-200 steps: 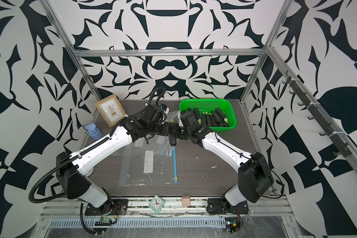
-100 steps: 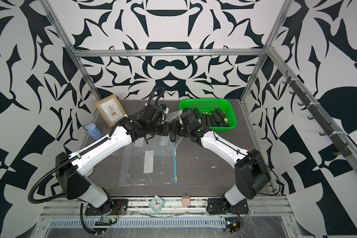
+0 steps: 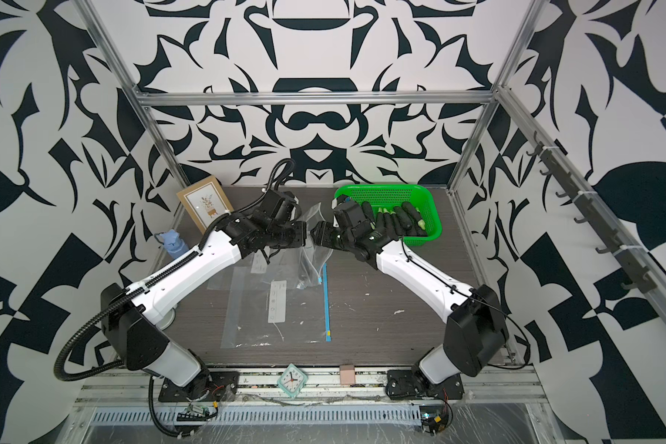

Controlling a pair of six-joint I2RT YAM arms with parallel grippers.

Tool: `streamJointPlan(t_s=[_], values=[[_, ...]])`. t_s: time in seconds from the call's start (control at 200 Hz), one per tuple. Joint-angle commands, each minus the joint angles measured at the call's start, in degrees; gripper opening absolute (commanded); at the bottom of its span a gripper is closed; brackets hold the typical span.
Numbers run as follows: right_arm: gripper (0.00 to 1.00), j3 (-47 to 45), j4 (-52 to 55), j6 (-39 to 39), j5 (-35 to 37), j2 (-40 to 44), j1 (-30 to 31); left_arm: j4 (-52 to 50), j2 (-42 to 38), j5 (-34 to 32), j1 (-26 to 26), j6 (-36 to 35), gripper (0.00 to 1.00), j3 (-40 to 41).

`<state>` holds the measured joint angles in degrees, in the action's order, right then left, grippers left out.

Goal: Place the eggplant in a zip-top bag and seal the zipper
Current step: Place the eggplant in the zipper food storage bag, then pick up the eggplant from the basket.

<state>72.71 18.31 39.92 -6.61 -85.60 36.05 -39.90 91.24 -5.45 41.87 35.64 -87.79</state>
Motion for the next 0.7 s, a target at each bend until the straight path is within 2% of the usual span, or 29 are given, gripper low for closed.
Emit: streamJointPlan(t_s=[0.0, 0.08, 0.165, 0.2, 0.26, 0.3, 0.375, 0.455, 0.695], values=[[0.65, 2.9, 4.3, -4.7, 0.3, 3.6, 0.2, -3.1, -1.2, -1.4, -0.6, 2.0, 0.0, -2.7], [0.64, 4.4, 7.5, -8.2, 0.2, 4.3, -1.0, -3.7, -1.9, -1.6, -1.6, 3.2, 0.0, -2.6], [0.65, 5.1, 8.5, -11.7, -3.8, 4.5, -4.2, -5.1, -3.0, -2.9, -2.4, 5.8, 0.0, -2.7], [0.68, 5.6, 8.9, -13.0, -5.6, 4.5, -5.6, -6.3, -3.5, -4.0, -2.5, 7.2, 0.0, -3.1], [0.79, 6.6, 9.5, -15.7, -6.3, 4.2, -7.7, -8.9, -4.1, -6.0, -2.6, 8.6, 0.0, -4.3], [0.81, 6.9, 9.5, -17.5, -6.2, 3.8, -9.1, -10.1, -4.4, -6.5, -2.6, 8.6, 0.0, -5.4], [0.8, 8.1, 9.4, -20.2, -7.3, 2.0, -12.1, -11.4, -4.7, -6.0, -2.6, 7.0, 0.0, -7.8], [0.75, 9.9, 9.2, -22.9, -8.8, -1.3, -15.1, -14.6, -4.3, -6.4, -2.7, 4.4, 0.0, -11.1], [0.68, 17.7, 9.5, -27.3, -8.9, -13.6, -20.3, -33.0, 3.2, -7.6, -3.0, -5.3, 0.0, -26.2]])
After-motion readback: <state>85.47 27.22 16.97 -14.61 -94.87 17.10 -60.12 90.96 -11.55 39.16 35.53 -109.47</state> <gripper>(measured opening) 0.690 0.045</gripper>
